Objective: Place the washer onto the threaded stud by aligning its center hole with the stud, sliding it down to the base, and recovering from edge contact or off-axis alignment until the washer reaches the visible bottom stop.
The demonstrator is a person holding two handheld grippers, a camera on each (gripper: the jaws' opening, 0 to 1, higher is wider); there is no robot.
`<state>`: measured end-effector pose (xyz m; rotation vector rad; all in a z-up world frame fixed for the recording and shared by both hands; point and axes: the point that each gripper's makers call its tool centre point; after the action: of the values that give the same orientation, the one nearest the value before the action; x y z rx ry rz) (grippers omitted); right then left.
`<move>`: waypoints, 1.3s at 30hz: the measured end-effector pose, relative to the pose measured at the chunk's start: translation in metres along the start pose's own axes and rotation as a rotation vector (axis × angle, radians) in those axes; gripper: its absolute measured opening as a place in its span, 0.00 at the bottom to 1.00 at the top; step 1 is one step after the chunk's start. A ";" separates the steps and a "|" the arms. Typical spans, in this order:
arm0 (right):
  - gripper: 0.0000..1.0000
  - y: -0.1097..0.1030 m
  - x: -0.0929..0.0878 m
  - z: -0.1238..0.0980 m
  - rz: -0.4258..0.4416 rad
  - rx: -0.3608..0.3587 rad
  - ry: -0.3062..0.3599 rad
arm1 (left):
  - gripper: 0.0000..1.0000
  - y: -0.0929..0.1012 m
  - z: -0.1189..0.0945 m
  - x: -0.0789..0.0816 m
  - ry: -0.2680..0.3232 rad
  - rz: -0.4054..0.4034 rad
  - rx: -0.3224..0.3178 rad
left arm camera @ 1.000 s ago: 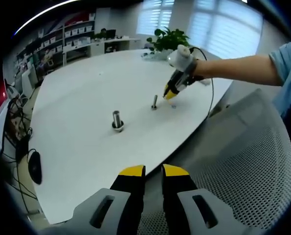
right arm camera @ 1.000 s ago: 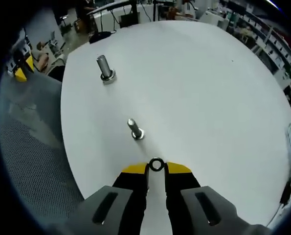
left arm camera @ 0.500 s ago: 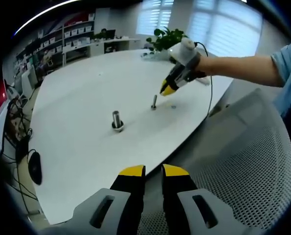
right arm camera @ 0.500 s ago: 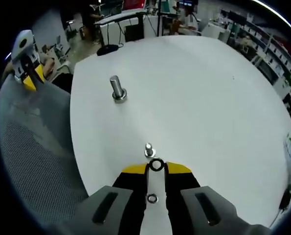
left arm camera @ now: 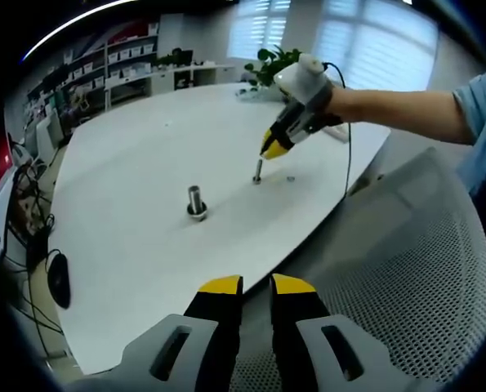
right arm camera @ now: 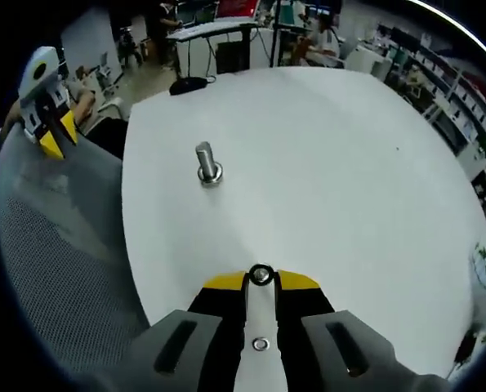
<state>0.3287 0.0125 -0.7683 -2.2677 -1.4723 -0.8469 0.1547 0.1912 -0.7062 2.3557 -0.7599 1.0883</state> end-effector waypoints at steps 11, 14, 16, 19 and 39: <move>0.14 0.003 -0.005 0.006 -0.014 0.005 -0.037 | 0.11 0.000 0.000 0.000 0.001 0.000 -0.001; 0.14 0.003 -0.007 0.008 -0.028 0.010 -0.052 | 0.11 0.000 0.000 0.000 0.000 -0.001 -0.002; 0.14 0.003 -0.006 0.009 -0.029 0.015 -0.054 | 0.11 0.000 0.000 0.000 0.000 -0.001 -0.003; 0.14 0.002 -0.006 0.010 -0.032 0.019 -0.059 | 0.11 0.000 0.000 0.000 0.000 -0.002 -0.002; 0.14 -0.003 -0.032 0.038 -0.063 0.059 -0.167 | 0.11 -0.001 0.000 -0.001 -0.002 -0.008 0.002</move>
<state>0.3276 0.0112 -0.8179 -2.3068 -1.6257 -0.6346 0.1549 0.1920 -0.7067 2.3597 -0.7498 1.0840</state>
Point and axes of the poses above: the point that each gripper's makers call its tool centre point, and the gripper's own axes: z roughly forward along the fingers, y roughly to its right, x roughly out of its top, and after that the axes turned 10 degrees about y, right-handed
